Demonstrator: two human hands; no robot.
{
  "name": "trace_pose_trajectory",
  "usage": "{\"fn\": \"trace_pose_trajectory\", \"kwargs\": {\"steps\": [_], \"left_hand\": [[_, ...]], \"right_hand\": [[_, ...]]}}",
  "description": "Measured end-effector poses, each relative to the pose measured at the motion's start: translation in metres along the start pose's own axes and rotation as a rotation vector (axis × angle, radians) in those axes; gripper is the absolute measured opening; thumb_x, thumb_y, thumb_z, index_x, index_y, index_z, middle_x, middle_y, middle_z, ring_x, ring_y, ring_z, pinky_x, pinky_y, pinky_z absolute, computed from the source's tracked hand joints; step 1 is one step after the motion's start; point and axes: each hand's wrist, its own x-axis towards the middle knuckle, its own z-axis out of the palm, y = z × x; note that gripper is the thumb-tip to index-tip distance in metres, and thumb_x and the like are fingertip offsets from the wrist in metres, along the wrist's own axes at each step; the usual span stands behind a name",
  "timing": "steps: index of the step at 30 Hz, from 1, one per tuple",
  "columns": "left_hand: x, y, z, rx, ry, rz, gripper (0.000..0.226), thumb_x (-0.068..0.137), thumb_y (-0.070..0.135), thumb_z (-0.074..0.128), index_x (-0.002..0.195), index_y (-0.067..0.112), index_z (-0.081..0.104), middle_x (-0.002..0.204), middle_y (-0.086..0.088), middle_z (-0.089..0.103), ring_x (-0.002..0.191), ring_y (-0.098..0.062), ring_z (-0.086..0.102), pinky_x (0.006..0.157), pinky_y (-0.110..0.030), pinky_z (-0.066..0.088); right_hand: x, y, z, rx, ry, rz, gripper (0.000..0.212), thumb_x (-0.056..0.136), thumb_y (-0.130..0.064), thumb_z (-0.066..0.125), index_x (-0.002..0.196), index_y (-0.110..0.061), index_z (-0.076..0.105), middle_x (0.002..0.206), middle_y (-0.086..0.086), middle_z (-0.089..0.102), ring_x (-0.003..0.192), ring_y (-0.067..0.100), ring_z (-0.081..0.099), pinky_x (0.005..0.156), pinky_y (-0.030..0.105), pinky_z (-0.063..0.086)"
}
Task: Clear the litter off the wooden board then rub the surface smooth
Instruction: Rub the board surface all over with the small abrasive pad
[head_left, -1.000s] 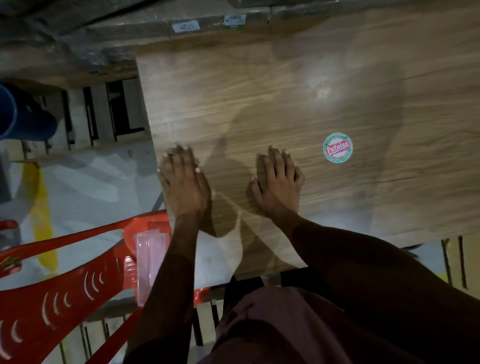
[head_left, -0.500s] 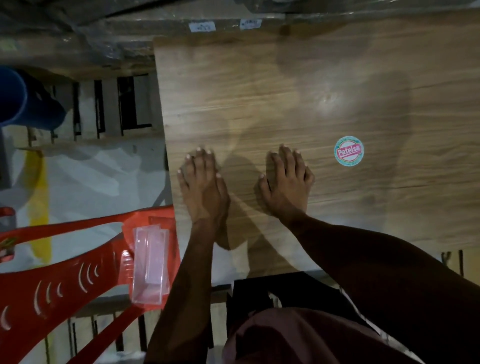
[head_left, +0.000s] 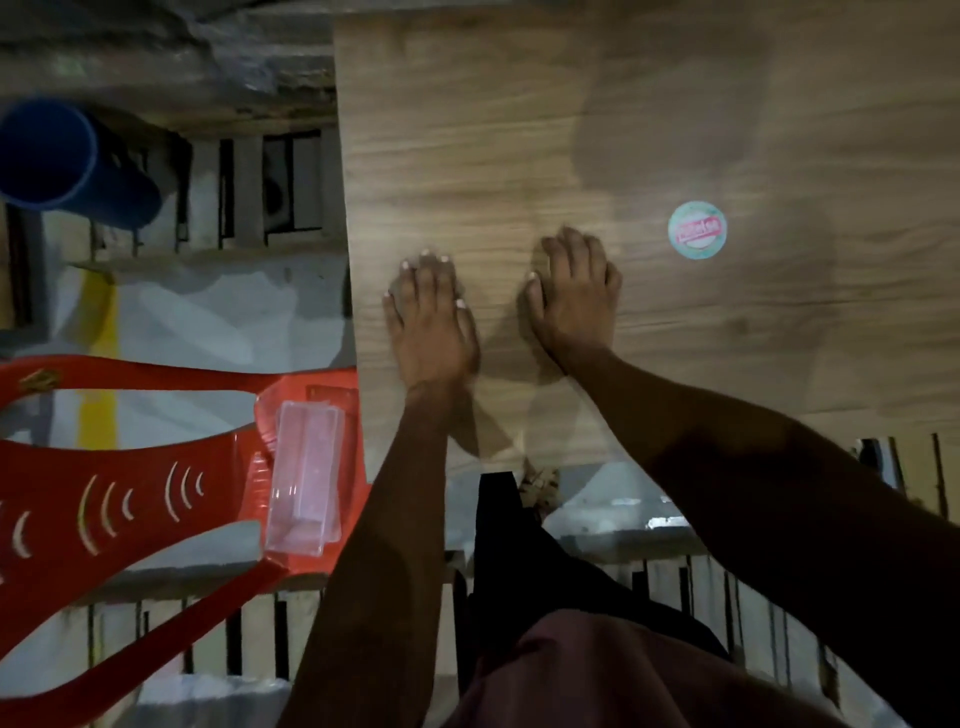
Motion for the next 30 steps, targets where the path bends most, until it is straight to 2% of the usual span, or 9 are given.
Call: {"fn": "trace_pose_trajectory", "kwargs": {"steps": [2, 4, 6, 10, 12, 14, 20, 27, 30], "left_hand": [[0.007, -0.019, -0.012, 0.008, 0.032, -0.176, 0.061, 0.104, 0.035, 0.023, 0.163, 0.017, 0.018, 0.171, -0.008, 0.012, 0.157, -0.034, 0.008, 0.124, -0.059, 0.012], [0.008, -0.03, -0.02, -0.004, 0.039, -0.258, 0.062, 0.105, 0.035, 0.02, 0.163, 0.014, 0.016, 0.171, -0.011, 0.008, 0.157, -0.036, 0.004, 0.124, -0.06, 0.009], [0.003, -0.028, -0.019, 0.012, 0.037, -0.198, 0.062, 0.105, 0.036, 0.02, 0.163, 0.014, 0.015, 0.171, -0.012, 0.008, 0.157, -0.037, 0.003, 0.124, -0.061, 0.008], [-0.021, 0.0, -0.004, -0.014, -0.032, 0.099, 0.062, 0.103, 0.033, 0.03, 0.162, 0.018, 0.021, 0.171, -0.008, 0.012, 0.157, -0.033, 0.006, 0.125, -0.059, 0.008], [-0.025, 0.005, 0.001, -0.032, -0.047, 0.15, 0.062, 0.103, 0.032, 0.032, 0.163, 0.02, 0.021, 0.171, -0.005, 0.011, 0.158, -0.029, 0.005, 0.126, -0.057, 0.007], [-0.015, -0.004, -0.001, -0.027, -0.037, 0.121, 0.061, 0.104, 0.032, 0.031, 0.163, 0.02, 0.021, 0.171, -0.005, 0.012, 0.158, -0.029, 0.006, 0.126, -0.055, 0.009], [0.012, -0.038, -0.017, -0.007, 0.04, -0.146, 0.059, 0.107, 0.032, 0.026, 0.163, 0.015, 0.017, 0.171, -0.009, 0.008, 0.158, -0.033, 0.003, 0.125, -0.058, 0.007], [-0.067, 0.006, 0.005, 0.018, -0.032, 0.095, 0.064, 0.104, 0.03, 0.034, 0.164, 0.02, 0.013, 0.172, -0.005, 0.005, 0.158, -0.028, 0.002, 0.126, -0.056, 0.007], [-0.074, -0.011, 0.003, 0.016, -0.054, 0.061, 0.062, 0.105, 0.03, 0.036, 0.164, 0.023, 0.015, 0.172, -0.003, 0.008, 0.158, -0.026, 0.004, 0.126, -0.054, 0.009]], "right_hand": [[-0.018, 0.005, 0.001, 0.002, -0.013, 0.01, 0.057, 0.099, -0.048, 0.041, 0.149, -0.021, 0.046, 0.163, 0.005, 0.037, 0.15, 0.032, 0.032, 0.115, 0.049, 0.032], [-0.041, 0.007, 0.004, 0.016, -0.03, 0.054, 0.06, 0.101, -0.05, 0.037, 0.154, -0.021, 0.04, 0.168, 0.005, 0.029, 0.155, 0.032, 0.023, 0.12, 0.051, 0.026], [-0.059, 0.006, 0.008, 0.015, -0.022, 0.076, 0.062, 0.102, -0.052, 0.036, 0.156, -0.021, 0.038, 0.17, 0.006, 0.025, 0.156, 0.034, 0.02, 0.122, 0.052, 0.022], [-0.066, -0.001, 0.007, -0.007, -0.018, 0.072, 0.064, 0.099, -0.053, 0.04, 0.155, -0.021, 0.039, 0.169, 0.009, 0.027, 0.156, 0.035, 0.021, 0.122, 0.053, 0.022], [-0.063, -0.002, 0.005, 0.007, -0.043, 0.097, 0.064, 0.097, -0.054, 0.043, 0.152, -0.022, 0.041, 0.168, 0.008, 0.027, 0.156, 0.035, 0.02, 0.12, 0.053, 0.023], [-0.062, -0.003, 0.003, 0.026, -0.055, 0.113, 0.064, 0.096, -0.054, 0.045, 0.151, -0.023, 0.041, 0.169, 0.006, 0.025, 0.156, 0.033, 0.018, 0.119, 0.054, 0.022], [-0.059, -0.005, 0.004, 0.019, -0.047, 0.135, 0.068, 0.094, -0.055, 0.045, 0.153, -0.022, 0.042, 0.169, 0.006, 0.027, 0.156, 0.033, 0.019, 0.12, 0.053, 0.021], [-0.059, -0.004, 0.005, 0.007, -0.044, 0.122, 0.068, 0.095, -0.055, 0.045, 0.154, -0.021, 0.04, 0.169, 0.008, 0.027, 0.156, 0.035, 0.02, 0.119, 0.054, 0.022], [-0.059, -0.004, 0.005, 0.014, -0.059, 0.115, 0.068, 0.096, -0.056, 0.043, 0.154, -0.021, 0.04, 0.169, 0.007, 0.024, 0.156, 0.035, 0.018, 0.12, 0.054, 0.021]]}}
